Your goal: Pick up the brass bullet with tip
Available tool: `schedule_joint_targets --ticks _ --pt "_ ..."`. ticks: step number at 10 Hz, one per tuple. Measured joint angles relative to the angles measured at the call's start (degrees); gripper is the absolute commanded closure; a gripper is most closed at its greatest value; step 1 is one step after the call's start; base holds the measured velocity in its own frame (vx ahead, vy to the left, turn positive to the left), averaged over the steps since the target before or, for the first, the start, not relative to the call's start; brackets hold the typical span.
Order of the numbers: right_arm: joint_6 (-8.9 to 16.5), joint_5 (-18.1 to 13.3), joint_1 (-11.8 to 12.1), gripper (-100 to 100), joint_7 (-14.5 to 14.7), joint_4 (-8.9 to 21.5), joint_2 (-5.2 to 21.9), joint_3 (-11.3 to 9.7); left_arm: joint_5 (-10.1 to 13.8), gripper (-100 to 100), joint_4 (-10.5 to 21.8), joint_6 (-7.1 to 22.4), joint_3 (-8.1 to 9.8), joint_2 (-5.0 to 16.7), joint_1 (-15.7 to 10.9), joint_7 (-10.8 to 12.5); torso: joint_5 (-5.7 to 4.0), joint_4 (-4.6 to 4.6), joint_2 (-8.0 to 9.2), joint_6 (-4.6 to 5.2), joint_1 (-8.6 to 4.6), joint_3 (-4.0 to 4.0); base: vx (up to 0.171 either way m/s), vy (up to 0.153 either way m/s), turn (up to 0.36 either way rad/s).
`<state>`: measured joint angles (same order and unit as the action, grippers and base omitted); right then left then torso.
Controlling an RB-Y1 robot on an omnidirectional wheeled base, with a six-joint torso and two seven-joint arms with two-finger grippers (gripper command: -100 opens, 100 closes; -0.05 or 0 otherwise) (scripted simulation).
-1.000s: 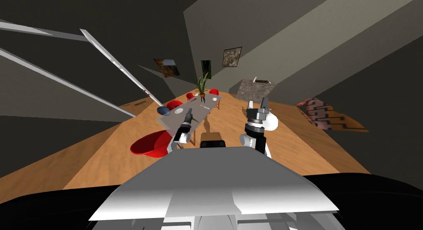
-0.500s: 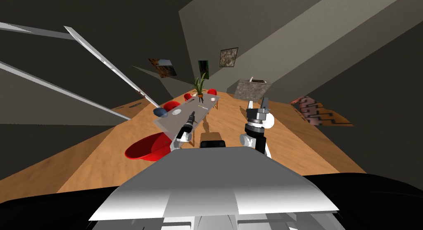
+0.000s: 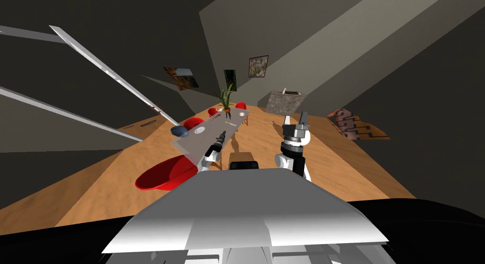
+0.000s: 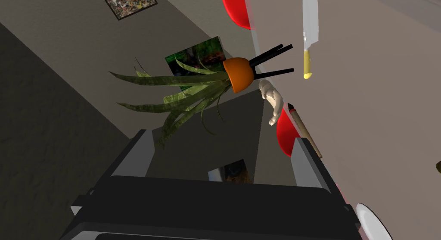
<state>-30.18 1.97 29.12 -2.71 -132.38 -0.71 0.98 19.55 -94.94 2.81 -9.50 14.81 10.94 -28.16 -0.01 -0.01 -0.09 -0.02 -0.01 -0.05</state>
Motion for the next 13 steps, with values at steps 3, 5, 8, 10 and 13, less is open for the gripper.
schedule_joint_targets --ticks 3,5,8,10,13 --pt "0.0 0.0 0.0 0 0.0 0.0 0.0 0.0 1.98 -100 4.25 1.84 -0.43 0.99 -1.6 -1.67 0.0 0.0 0.0 0.0 0.01 0.0 0.019 -0.004 -0.053" --pt "0.0 0.0 0.0 0 0.0 0.0 0.0 0.0 3.62 -100 7.87 4.16 -0.5 1.47 -3.23 -3.36 0.0 -0.01 -0.05 -0.01 0.0 -0.03 0.036 -0.006 -0.07" --pt "0.0 0.0 0.01 0 0.0 0.0 0.0 0.0 5.21 -100 12.8 7.61 -0.38 1.27 -5.08 -6.13 0.0 -0.02 -0.06 -0.03 0.02 -0.04 0.032 -0.002 -0.043" --pt "0.0 0.0 0.0 0 0.0 0.0 0.0 0.0 7.16 -100 15.07 8.97 -0.63 2.95 -6.16 -6.74 0.0 0.0 0.0 -0.01 0.02 0.0 0.028 0.0 -0.064" --pt "0.0 0.0 0.0 0 0.0 0.0 0.0 0.0 8.87 -100 19.61 10.66 -0.74 3.58 -7.9 -8.31 0.0 0.0 -0.03 -0.01 0.02 -0.02 0.032 0.0 -0.043"
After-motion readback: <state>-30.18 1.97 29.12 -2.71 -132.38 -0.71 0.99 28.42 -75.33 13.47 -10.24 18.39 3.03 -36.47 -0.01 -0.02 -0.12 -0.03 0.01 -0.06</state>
